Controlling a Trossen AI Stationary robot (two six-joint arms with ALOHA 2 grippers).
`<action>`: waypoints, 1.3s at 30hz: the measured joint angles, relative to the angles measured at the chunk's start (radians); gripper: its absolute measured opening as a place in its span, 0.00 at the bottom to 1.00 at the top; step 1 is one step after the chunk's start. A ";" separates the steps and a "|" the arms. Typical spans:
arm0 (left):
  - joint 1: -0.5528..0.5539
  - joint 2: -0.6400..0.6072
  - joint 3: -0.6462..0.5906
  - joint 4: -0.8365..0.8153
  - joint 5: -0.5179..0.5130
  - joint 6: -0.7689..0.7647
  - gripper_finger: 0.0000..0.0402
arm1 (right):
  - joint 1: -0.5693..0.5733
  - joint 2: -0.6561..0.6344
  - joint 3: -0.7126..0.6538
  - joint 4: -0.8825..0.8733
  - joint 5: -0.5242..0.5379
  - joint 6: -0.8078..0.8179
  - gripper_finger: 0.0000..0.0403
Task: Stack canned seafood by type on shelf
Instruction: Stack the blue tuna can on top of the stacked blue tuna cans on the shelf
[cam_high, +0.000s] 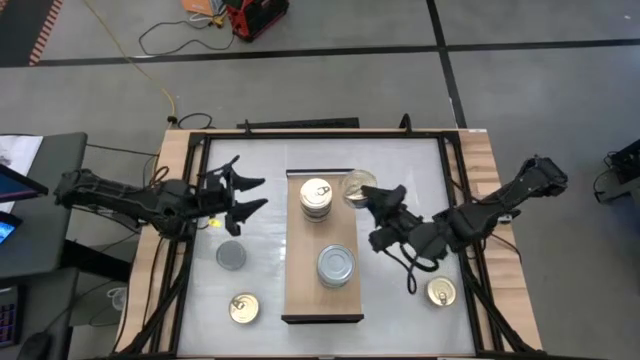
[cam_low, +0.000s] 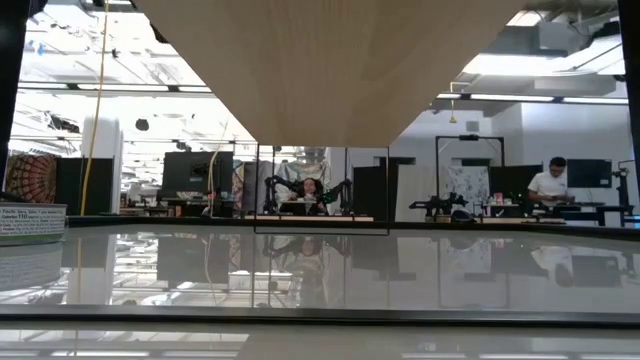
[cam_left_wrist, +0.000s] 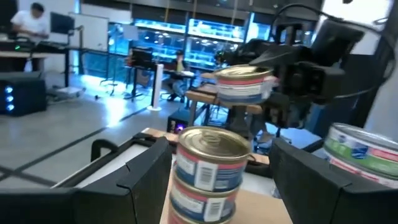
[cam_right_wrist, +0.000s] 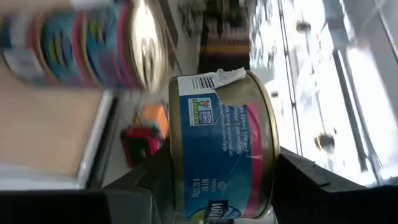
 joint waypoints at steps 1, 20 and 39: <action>0.006 0.005 0.000 -0.001 0.000 -0.010 0.64 | -0.008 0.007 0.000 0.035 -0.039 -0.027 0.54; 0.026 0.150 0.001 0.159 0.052 0.017 0.64 | -0.182 0.079 0.000 0.278 -0.489 -0.233 0.56; 0.082 0.178 0.001 0.153 0.048 -0.009 0.64 | -0.303 0.079 0.000 0.206 -0.662 -0.128 0.60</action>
